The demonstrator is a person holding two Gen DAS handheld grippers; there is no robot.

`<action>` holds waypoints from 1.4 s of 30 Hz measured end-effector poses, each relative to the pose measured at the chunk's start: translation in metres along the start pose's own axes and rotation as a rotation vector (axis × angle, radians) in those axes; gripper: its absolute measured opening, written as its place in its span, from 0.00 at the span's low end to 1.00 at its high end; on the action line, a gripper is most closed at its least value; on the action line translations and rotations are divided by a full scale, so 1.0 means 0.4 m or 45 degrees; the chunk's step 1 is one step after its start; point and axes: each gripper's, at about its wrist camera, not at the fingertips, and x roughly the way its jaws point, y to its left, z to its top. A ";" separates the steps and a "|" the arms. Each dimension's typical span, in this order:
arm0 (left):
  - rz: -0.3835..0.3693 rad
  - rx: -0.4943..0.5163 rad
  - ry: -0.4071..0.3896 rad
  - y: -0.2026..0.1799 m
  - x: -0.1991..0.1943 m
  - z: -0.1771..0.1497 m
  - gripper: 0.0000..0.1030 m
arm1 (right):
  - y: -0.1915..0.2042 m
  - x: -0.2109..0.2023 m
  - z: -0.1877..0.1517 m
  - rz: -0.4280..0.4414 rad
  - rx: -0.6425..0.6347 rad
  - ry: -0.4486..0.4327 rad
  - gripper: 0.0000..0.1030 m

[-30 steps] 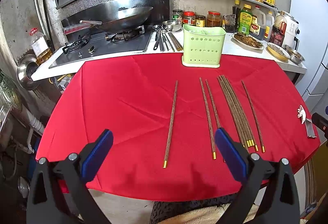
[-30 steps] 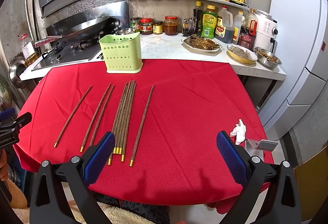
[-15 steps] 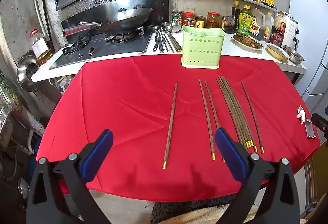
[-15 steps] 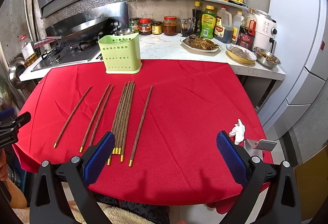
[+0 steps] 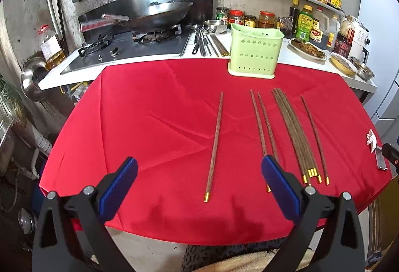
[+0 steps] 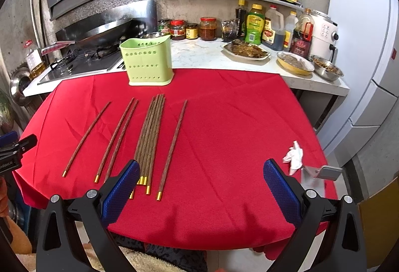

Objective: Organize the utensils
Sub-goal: 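Lower the left tool onto a single chopstick and close its fingers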

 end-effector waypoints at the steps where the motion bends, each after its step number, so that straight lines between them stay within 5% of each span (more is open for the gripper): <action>1: -0.001 -0.001 -0.001 0.004 0.007 -0.006 0.94 | 0.005 0.007 -0.006 0.001 -0.012 -0.004 0.95; 26: -0.083 0.043 0.130 0.009 0.209 -0.120 0.94 | 0.089 0.224 -0.126 0.063 -0.059 0.078 0.93; 30: -0.088 0.076 0.161 -0.007 0.229 -0.120 0.76 | 0.091 0.234 -0.129 0.081 -0.051 0.080 0.89; 32: -0.105 0.078 0.175 -0.008 0.239 -0.123 0.68 | 0.092 0.235 -0.129 0.087 -0.053 0.075 0.86; 34: -0.122 0.075 0.187 -0.009 0.250 -0.125 0.64 | 0.093 0.243 -0.128 0.103 -0.058 0.088 0.58; 42: -0.106 0.101 0.158 -0.016 0.254 -0.115 0.50 | 0.115 0.274 -0.121 0.156 -0.064 0.113 0.32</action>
